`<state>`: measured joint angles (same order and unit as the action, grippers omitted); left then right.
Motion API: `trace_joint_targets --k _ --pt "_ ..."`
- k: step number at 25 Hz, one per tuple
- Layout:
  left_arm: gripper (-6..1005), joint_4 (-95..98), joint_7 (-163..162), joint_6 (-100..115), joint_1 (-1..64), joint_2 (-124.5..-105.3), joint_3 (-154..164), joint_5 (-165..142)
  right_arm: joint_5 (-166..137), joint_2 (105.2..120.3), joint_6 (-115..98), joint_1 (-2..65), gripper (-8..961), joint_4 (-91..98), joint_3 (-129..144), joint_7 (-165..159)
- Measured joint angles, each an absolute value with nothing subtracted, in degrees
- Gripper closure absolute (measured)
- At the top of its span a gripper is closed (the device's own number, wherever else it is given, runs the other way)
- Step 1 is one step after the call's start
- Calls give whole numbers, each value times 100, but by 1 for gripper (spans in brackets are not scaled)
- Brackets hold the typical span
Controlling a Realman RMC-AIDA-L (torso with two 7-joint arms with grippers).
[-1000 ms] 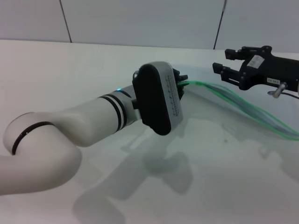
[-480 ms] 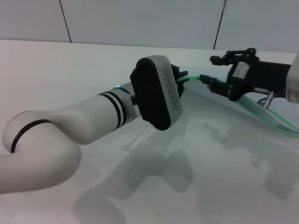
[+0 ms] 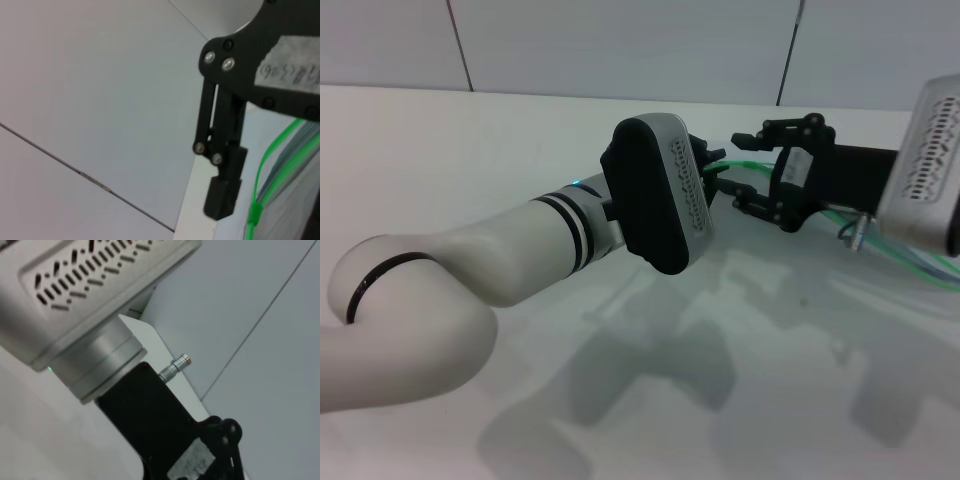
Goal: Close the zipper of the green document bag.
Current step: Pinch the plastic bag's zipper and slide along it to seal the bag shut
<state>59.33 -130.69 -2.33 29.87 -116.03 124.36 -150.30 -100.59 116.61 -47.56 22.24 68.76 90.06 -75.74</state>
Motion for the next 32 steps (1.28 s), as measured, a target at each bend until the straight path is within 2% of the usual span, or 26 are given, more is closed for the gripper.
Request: trace_joint_targets --k 12,23,32 --pt "890 6000 -13069 -228 2990 -11602 12436 -15029 -10064 11637 -3988 2357 481 6603 9443 -7400" --pt "882 6003 -13022 -228 2966 -11603 12439 -15029 -10052 11637 -3966 2348 672 6547 9359 -7421" --pt "875 6003 -13016 -236 2949 -11610 12455 -15034 -10067 11637 -3829 2363 744 6395 9356 -7441"
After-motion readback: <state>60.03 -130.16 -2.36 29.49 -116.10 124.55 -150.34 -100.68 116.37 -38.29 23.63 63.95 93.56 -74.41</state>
